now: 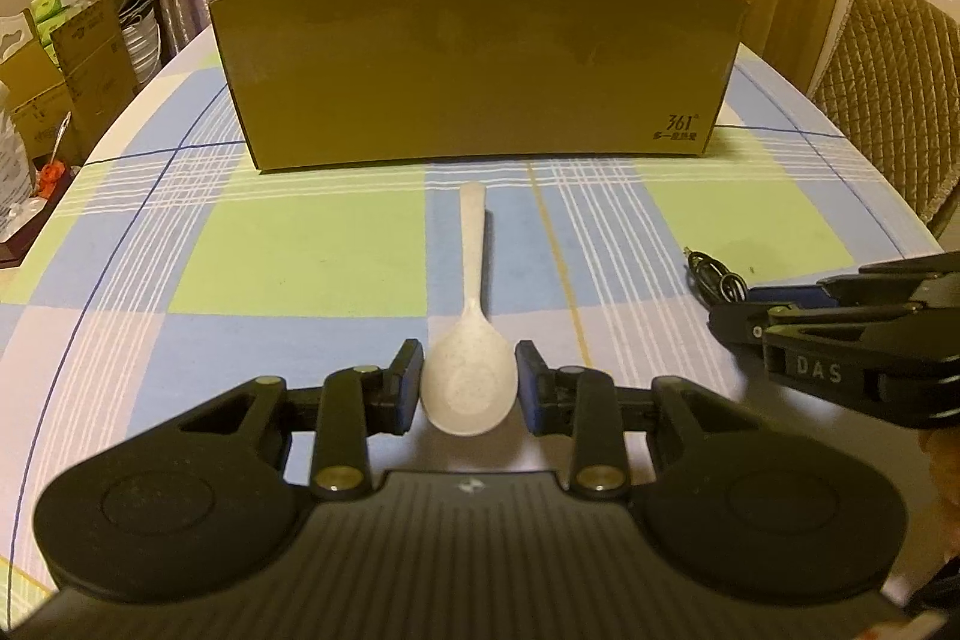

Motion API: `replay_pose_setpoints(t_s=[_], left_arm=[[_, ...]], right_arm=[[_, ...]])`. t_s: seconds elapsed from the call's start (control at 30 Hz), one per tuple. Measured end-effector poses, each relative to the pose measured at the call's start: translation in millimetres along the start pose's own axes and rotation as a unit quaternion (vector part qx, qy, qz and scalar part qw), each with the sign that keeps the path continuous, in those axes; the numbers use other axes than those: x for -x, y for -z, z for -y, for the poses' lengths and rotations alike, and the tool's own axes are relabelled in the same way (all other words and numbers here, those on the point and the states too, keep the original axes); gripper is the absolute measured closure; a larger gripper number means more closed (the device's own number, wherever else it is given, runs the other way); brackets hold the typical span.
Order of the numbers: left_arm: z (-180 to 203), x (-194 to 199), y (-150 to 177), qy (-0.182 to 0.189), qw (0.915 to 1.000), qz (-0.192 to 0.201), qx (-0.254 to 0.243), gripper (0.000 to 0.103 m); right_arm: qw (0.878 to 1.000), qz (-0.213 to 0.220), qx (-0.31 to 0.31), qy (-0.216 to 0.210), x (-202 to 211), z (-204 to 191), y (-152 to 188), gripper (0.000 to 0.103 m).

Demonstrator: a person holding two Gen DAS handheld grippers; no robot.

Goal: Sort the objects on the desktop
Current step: 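Lift and carry the spoon and cable over the cardboard box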

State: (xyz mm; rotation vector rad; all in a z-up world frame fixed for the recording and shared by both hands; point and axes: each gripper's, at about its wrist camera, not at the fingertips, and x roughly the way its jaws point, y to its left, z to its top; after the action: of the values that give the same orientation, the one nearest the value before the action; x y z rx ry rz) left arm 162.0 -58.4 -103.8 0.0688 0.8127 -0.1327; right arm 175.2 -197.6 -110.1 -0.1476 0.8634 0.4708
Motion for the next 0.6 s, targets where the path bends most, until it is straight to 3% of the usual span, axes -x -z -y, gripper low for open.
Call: replay_pose_setpoints(t_s=[0.1,0.6], left_arm=[[0,2,2,0.003,1.0000,-0.001,-0.003,0.075],[-1,39,-6,0.007,0.9997,0.024,0.000,0.075]], right_arm=[[1.000,-0.002,0.003,0.004,1,-2,0,0.093],[1.000,0.027,-0.012,0.003,40,-11,-5,0.094]])
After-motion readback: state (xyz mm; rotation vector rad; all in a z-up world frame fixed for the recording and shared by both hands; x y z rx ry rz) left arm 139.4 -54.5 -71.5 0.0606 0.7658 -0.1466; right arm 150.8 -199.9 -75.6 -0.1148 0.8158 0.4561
